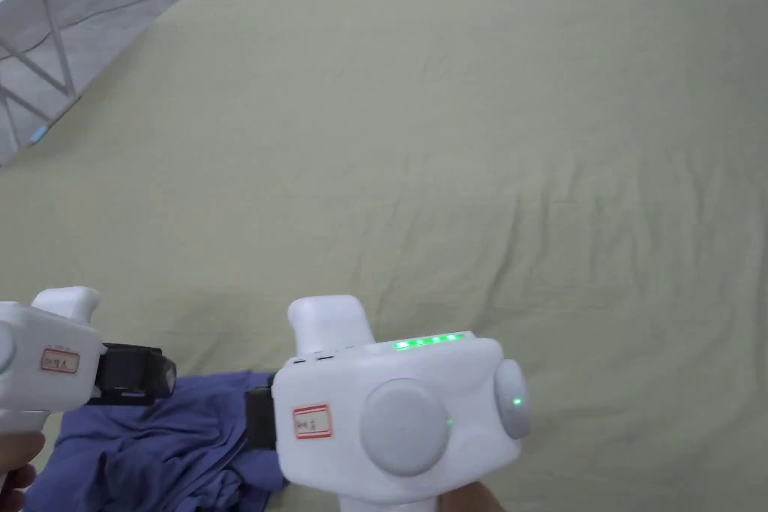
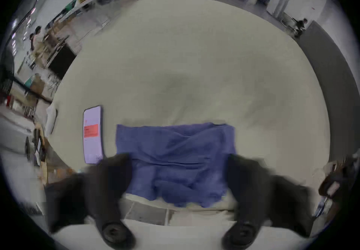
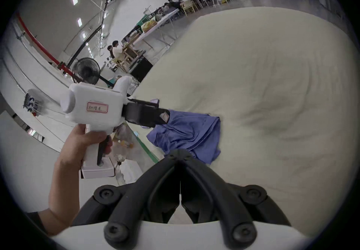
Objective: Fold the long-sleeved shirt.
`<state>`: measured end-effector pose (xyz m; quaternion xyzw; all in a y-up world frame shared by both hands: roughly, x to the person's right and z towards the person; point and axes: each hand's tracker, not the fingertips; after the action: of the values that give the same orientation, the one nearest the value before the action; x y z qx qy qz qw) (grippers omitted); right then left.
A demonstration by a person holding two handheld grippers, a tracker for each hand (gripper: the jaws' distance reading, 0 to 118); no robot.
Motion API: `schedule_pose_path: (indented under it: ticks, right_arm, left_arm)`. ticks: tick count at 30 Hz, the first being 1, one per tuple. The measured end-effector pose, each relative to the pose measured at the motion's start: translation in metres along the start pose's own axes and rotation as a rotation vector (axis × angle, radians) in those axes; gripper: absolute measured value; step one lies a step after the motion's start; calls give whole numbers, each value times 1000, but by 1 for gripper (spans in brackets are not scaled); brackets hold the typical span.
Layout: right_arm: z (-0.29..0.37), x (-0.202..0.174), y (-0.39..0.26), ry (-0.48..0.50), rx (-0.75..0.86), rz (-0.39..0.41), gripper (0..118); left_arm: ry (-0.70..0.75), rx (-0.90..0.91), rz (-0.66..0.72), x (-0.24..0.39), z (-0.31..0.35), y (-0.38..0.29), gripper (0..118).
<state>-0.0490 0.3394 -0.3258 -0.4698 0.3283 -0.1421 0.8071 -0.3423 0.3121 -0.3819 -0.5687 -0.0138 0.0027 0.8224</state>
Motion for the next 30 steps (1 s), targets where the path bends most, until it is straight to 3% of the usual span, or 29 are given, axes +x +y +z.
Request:
schedule_pose_path:
  ticks: [1, 2, 3, 8, 12, 16, 19, 26, 30]
  right_arm:
    - [15, 14, 2, 29, 31, -4, 2]
    - [34, 30, 3, 33, 70, -19, 2]
    - [50, 44, 4, 11, 100, -37, 2]
    - [166, 117, 18, -228, 315, -70, 2]
    - [270, 135, 36, -403, 531, -16, 2]
    - [353, 122, 48, -514, 725, 83, 2]
    - [390, 103, 57, -571, 792, 244, 2]
    - [421, 66, 61, -612, 927, 322, 2]
    - [415, 67, 62, -647, 948, 393, 2]
  left_arm:
    - [-20, 81, -57, 17, 14, 2, 71]
    - [-7, 159, -80, 37, 26, 4, 9]
    - [-14, 214, -69, 49, 40, 6, 0]
    - [-114, 440, -92, 119, 107, 38, 0]
    - [-92, 694, -128, 180, 165, 57, 0]
    - [-157, 929, -90, 229, 223, 63, 0]
    - [-167, 1059, -72, 262, 259, 63, 0]
    - [-149, 1242, -98, 320, 311, 57, 0]
    - [-140, 1277, -116, 334, 316, 47, 0]
